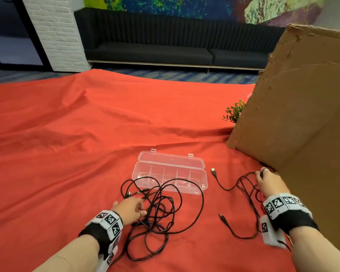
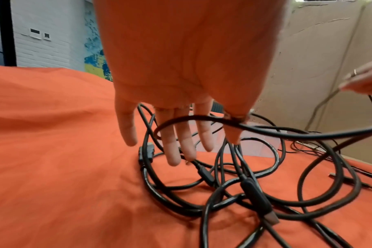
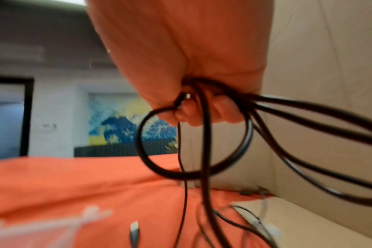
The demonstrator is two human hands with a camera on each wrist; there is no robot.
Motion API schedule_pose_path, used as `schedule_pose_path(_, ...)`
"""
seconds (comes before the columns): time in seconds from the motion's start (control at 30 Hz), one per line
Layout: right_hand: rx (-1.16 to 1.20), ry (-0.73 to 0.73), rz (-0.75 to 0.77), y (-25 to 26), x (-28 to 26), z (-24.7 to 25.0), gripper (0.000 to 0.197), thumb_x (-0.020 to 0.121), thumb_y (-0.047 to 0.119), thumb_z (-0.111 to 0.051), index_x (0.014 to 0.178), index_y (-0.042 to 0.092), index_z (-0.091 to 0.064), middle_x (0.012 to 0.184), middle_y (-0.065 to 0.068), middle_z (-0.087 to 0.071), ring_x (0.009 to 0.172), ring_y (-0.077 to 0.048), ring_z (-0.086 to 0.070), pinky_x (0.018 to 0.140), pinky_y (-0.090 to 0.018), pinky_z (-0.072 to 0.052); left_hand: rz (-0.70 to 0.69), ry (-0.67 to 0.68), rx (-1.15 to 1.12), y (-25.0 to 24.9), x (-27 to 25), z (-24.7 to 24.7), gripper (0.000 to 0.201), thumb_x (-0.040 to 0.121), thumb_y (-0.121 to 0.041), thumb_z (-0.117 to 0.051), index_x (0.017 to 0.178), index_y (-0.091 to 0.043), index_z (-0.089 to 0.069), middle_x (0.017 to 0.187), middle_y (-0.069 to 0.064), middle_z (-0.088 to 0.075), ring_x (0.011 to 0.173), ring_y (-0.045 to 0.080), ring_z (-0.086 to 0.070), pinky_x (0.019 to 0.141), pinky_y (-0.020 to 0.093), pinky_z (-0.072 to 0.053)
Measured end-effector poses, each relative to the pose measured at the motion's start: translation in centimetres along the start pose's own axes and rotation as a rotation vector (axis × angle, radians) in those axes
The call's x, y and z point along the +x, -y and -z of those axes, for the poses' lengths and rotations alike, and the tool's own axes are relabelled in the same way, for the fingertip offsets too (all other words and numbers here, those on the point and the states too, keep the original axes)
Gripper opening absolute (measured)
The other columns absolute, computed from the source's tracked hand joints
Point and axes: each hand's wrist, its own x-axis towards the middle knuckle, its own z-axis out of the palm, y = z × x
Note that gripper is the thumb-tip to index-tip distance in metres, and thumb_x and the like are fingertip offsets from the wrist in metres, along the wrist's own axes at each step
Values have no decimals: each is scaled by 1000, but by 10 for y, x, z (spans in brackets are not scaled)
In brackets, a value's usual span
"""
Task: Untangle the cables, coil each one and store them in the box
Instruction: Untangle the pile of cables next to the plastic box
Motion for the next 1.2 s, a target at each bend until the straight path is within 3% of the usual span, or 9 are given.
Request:
schedule_pose_path(0.13,-318,93,-146,-19,-2,-20,33,97,20,-29,125,11,-42,131,-13,-47,120,-37,-46,98,-47,-36,-44,179,-50,0,-7,-5,28,82,-68,-44,93,-44,-52,102,-19,-53,110,7,-48,103,46,-17)
schedule_pose_path(0.3,-454,265,-241,-13,-9,-24,60,91,37,-52,141,18,-24,142,-8,-25,124,-39,-44,97,-60,-35,-111,217,101,5,-12,-9,27,74,-63,-60,71,-38,-51,74,-21,-45,92,2,-45,94,36,-19)
schedule_pose_path(0.47,-581,144,89,26,-31,-46,68,89,55,-45,144,25,-18,145,-4,-23,120,-30,-50,96,-48,-40,-146,177,-27,6,-8,-5,50,70,-67,-60,50,-25,-42,54,-12,-41,63,-2,-42,86,32,-24)
schedule_pose_path(0.6,-55,457,170,66,-55,-89,55,92,51,-45,131,13,-38,127,-7,-53,114,-21,-55,96,-34,-44,-218,97,-337,14,-8,-1,69,48,-89,-50,45,-21,-37,45,-9,-36,47,5,-34,62,22,-31)
schedule_pose_path(0.73,775,786,-90,85,-66,-97,21,98,27,-44,82,14,-50,60,3,-53,51,-9,-54,54,-23,-41,-244,-93,-431,25,-12,6,61,66,-67,-65,40,-20,-37,50,-7,-40,54,4,-37,59,23,-33)
schedule_pose_path(0.87,1081,387,40,106,-61,-60,35,98,31,-40,65,18,-39,49,7,-28,40,-9,-27,41,-21,-31,-200,-225,-149,67,-11,23,37,58,-60,-60,40,-30,-47,50,-11,-48,62,0,-48,76,29,-45)
schedule_pose_path(1.0,1384,51,265,131,-73,0,42,98,28,-43,60,23,-26,42,13,-21,36,-5,-17,36,-16,-16,-13,-230,191,102,-15,42,44,72,-48,-65,51,-22,-35,66,-12,-41,104,15,-53,78,27,-33)
schedule_pose_path(1.1,1511,-2,363,143,-85,24,43,97,30,-44,62,23,-19,41,12,-16,34,-5,-12,38,-15,-11,25,-221,188,97,-22,57,38,72,-51,-66,56,-26,-43,83,-11,-44,116,14,-44,91,33,-33)
schedule_pose_path(1.2,1474,104,439,159,-98,33,44,89,42,-46,57,22,-22,40,13,-19,33,-6,-13,39,-14,-11,-95,-355,-102,63,-24,70,43,52,-82,-58,73,-45,-52,101,-14,-50,112,12,-41,95,37,-34)
